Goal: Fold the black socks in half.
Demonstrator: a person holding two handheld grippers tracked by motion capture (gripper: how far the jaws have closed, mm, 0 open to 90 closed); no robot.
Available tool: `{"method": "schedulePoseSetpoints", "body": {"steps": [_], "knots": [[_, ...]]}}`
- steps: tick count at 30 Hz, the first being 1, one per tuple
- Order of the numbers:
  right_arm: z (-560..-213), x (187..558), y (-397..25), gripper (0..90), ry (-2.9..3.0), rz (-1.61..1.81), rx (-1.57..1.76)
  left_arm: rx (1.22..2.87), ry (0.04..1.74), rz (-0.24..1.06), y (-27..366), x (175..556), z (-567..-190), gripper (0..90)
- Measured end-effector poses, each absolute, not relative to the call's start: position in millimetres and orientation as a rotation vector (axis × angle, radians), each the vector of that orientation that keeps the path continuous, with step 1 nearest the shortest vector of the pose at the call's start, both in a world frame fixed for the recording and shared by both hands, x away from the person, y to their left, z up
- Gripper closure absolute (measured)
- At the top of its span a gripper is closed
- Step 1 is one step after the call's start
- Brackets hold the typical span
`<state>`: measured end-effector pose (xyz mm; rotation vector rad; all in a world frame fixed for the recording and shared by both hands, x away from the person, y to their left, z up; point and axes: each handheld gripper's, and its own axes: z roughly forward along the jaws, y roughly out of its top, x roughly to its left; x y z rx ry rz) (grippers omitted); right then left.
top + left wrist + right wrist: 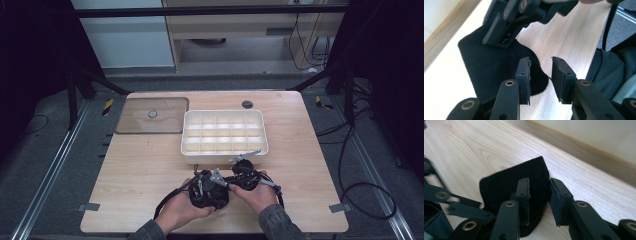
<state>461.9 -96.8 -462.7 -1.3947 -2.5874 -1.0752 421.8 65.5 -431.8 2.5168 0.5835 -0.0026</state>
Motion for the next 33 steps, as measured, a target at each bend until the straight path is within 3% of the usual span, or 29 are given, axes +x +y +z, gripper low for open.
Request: {"method": "schedulePoseSetpoints", "body": {"steps": [5,12,33], "knots": [[-465,461,-100,69.7,-2.58,-1.063,-1.408,2.5,0.585,0.01,68,421,-423,67.5],[-467,461,-102,67.1,-2.582,-1.061,-1.406,2.538,0.636,0.172,78,433,-423,67.3],[-472,462,-100,60.7,-2.592,-1.028,-1.404,2.553,0.7,0.113,82,437,-451,67.9]]}}
